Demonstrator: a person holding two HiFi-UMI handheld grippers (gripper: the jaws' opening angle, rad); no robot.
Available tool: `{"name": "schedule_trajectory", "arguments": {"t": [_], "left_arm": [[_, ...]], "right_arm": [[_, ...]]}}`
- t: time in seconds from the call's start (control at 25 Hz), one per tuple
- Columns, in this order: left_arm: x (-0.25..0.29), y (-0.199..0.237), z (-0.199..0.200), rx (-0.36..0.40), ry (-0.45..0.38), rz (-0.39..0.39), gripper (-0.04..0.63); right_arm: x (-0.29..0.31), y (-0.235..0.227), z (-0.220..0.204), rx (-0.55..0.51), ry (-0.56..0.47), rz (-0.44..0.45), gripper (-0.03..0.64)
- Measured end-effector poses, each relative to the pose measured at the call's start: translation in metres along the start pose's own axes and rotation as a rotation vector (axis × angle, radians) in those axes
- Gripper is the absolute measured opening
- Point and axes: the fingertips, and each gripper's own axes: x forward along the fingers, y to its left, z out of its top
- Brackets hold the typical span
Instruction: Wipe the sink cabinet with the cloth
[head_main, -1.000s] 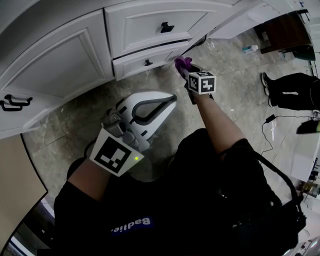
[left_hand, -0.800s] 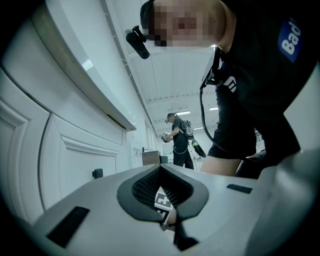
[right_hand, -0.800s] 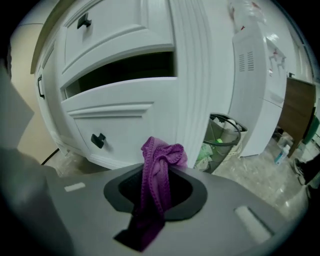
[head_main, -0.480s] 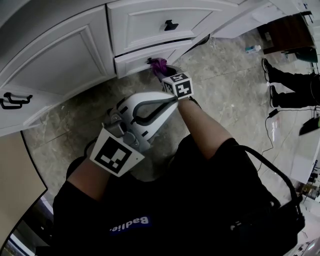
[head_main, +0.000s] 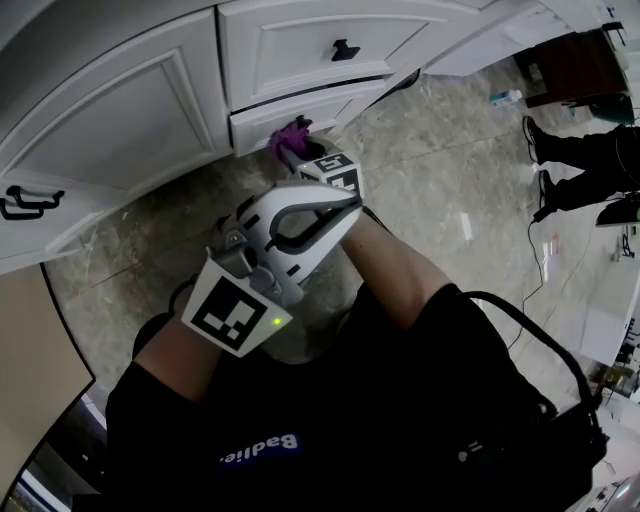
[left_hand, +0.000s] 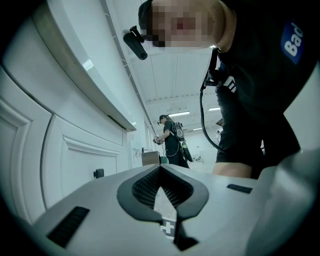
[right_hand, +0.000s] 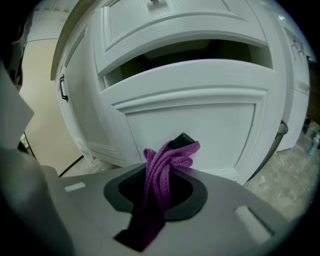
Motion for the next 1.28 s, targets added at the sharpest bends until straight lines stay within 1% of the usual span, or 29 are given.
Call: {"name": "schedule_trajectory", "arguments": {"t": [0.12, 0.2, 0.28, 0.36, 0.48, 0.68, 0.76, 0.96, 1.16, 1.28], "left_arm": [[0.001, -0.001, 0.0, 0.002, -0.001, -0.002, -0.011], [0.001, -0.001, 0.0, 0.002, 0.002, -0.001, -0.011], [-0.001, -0.001, 0.0, 0.0, 0.004, 0.001, -0.011], [-0.002, -0.001, 0.0, 0.003, 0.006, 0.001, -0.011], [-0.003, -0.001, -0.001, 0.004, 0.009, 0.0, -0.011], [-0.003, -0.001, 0.001, 0.005, -0.002, 0.0, -0.011], [-0.002, -0.001, 0.001, 0.002, -0.005, -0.001, -0.011], [0.001, -0.001, 0.001, 0.004, -0.013, -0.009, -0.011], [0.004, -0.005, -0.002, 0.0, 0.0, -0.016, -0.011], [0.002, -0.005, -0.003, 0.003, 0.011, -0.012, -0.011]], "right_arm": [[0.005, -0.004, -0.01, 0.094, 0.002, 0.004, 0.08], [0.008, -0.012, -0.02, 0.142, 0.024, -0.007, 0.08], [0.01, -0.019, -0.029, 0.165, 0.055, -0.021, 0.08], [0.012, -0.022, -0.035, 0.166, 0.079, -0.025, 0.08], [0.016, -0.009, -0.028, 0.126, 0.074, 0.01, 0.08], [0.019, 0.047, -0.003, -0.005, 0.029, 0.138, 0.08], [0.018, 0.056, -0.003, -0.037, 0.035, 0.165, 0.08], [0.012, 0.046, -0.019, -0.076, 0.085, 0.171, 0.08], [0.005, 0.032, -0.037, -0.113, 0.14, 0.169, 0.08], [0.002, 0.008, -0.049, -0.115, 0.171, 0.136, 0.08]]}}
